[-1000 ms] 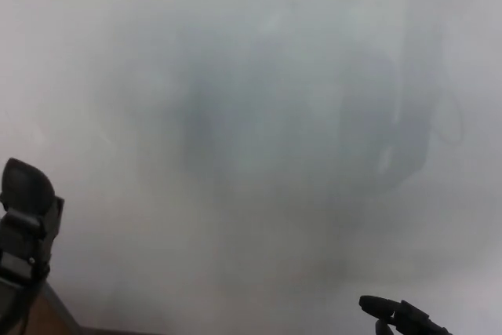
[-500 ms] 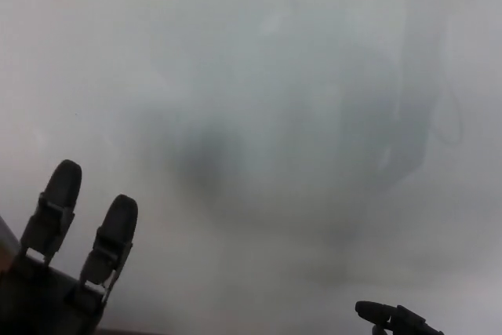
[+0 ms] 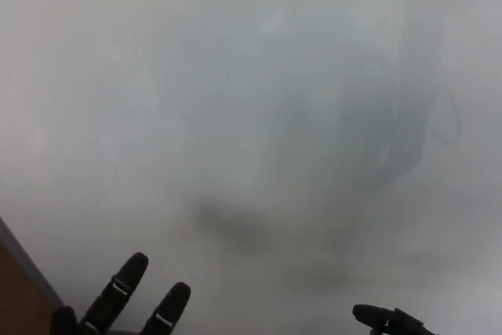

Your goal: A magnetic marker holder is on the left hand side of the white board, the robot put the index and middle finger into the opening of the container and pull off the magnetic holder and hand it to a human on the left hand side.

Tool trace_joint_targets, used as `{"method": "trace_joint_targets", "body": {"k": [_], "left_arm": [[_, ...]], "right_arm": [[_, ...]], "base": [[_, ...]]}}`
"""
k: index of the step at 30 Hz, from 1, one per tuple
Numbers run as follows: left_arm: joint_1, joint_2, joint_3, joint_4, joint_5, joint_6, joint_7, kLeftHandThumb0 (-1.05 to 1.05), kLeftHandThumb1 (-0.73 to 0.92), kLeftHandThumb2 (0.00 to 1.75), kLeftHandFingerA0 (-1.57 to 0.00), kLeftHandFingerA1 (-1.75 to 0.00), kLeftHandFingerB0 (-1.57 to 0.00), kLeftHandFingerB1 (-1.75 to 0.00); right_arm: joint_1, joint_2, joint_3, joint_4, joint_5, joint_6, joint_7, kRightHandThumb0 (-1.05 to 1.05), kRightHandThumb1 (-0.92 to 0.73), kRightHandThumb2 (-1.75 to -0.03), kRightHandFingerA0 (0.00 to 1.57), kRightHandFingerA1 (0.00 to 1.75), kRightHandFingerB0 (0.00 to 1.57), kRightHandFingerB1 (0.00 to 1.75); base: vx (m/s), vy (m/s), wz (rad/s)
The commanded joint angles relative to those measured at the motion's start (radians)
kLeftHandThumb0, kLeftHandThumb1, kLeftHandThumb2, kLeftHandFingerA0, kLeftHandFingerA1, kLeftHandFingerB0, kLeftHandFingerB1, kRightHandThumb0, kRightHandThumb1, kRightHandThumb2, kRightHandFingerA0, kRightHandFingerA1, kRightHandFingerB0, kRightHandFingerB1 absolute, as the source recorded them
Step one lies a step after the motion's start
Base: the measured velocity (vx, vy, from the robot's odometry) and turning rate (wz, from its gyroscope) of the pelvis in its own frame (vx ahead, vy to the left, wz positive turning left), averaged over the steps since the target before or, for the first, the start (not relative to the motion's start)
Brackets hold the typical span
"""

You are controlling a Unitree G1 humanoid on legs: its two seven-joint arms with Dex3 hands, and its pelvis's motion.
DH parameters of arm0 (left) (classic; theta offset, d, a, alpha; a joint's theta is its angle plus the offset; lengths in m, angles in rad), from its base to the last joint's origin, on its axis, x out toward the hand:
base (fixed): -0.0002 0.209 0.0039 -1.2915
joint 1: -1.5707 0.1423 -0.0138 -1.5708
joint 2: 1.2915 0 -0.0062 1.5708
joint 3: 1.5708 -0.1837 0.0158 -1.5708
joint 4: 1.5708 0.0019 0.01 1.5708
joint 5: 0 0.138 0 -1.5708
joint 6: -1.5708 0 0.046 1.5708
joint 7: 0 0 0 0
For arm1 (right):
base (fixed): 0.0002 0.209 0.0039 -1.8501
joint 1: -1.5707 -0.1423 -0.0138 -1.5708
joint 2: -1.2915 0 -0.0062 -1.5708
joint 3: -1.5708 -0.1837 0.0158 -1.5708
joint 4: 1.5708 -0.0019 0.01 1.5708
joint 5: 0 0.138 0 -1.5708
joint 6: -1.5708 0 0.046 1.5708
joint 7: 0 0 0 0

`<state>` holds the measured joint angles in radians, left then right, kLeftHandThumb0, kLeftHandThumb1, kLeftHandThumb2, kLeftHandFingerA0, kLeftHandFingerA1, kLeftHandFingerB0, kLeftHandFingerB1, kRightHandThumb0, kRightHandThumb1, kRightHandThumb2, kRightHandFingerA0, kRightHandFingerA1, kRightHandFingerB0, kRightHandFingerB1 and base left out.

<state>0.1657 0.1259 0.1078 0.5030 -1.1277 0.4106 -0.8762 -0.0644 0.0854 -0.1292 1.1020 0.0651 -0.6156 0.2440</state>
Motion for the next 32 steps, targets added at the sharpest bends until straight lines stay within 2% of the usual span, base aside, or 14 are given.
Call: {"method": "trace_joint_targets", "body": {"k": [1, 3, 13, 14, 15, 18, 19, 32], "left_arm": [[-0.007, 0.069, -0.177, 0.364, 0.601, -0.545, 0.278, -0.81, 0.46, 0.83, -0.26, -0.48, -0.16, -0.39], [0.028, 0.06, -0.182, 0.382, 0.601, -0.568, 0.289, -0.83, 0.45, 0.84, -0.33, -0.48, -0.19, -0.39], [0.003, 0.05, -0.18, 0.455, 0.59, -0.624, 0.28, -0.85, 0.45, 0.84, -0.3, -0.48, -0.18, -0.38], [0.003, 0.049, -0.178, 0.457, 0.592, -0.628, 0.284, -0.83, 0.56, 0.58, -0.4, -0.4, -0.24, -0.29], [0.001, 0.047, -0.175, 0.456, 0.59, -0.625, 0.29, -0.83, 0.55, 0.58, -0.42, -0.4, -0.27, -0.3], [-0.008, 0.042, -0.168, 0.472, 0.594, -0.638, 0.29, -0.83, 0.56, 0.58, -0.41, -0.41, -0.27, -0.29], [-0.011, 0.041, -0.165, 0.476, 0.594, -0.64, 0.289, -0.81, 0.45, 0.83, -0.33, -0.49, -0.19, -0.39], [-0.038, 0.023, -0.124, 0.536, 0.637, -0.683, 0.275, -0.8, 0.45, 0.82, -0.32, -0.5, -0.19, -0.39]], "right_arm": [[0.089, -0.007, -0.022, 0.002, 0.033, -0.035, 0.03, -0.58, -0.79, -0.64, 0.72, 0.58, 0.64, 0.51], [0.132, -0.008, -0.015, 0.002, 0.024, -0.054, 0.033, -0.58, -0.79, -0.63, 0.73, 0.59, 0.64, 0.51], [0.133, -0.007, -0.021, -0.007, 0.032, -0.047, 0.041, -0.58, -0.78, -0.63, 0.73, 0.59, 0.65, 0.51], [0.135, -0.009, -0.018, -0.007, 0.027, -0.05, 0.037, -0.58, -0.79, -0.64, 0.73, 0.59, 0.64, 0.51], [0.131, -0.009, -0.017, -0.009, 0.026, -0.046, 0.036, -0.57, -0.79, -0.64, 0.72, 0.58, 0.63, 0.51], [0.125, -0.008, -0.019, -0.013, 0.029, -0.032, 0.032, -0.56, -0.79, -0.64, 0.73, 0.57, 0.63, 0.51], [0.123, -0.007, -0.02, -0.013, 0.03, -0.03, 0.033, -0.56, -0.79, -0.64, 0.72, 0.58, 0.63, 0.51], [0.118, -0.007, -0.019, -0.014, 0.022, -0.032, 0.037, -0.56, -0.79, -0.64, 0.72, 0.59, 0.64, 0.51]], "base": [[0.0, 0.0, 0.0], [0.0, 0.0, 0.0], [0.0, 0.0, 0.0], [0.0, 0.0, 0.0], [0.0, 0.0, 0.0], [0.0, 0.0, 0.0], [0.0, 0.0, 0.0], [0.0, 0.0, 0.0]]}}
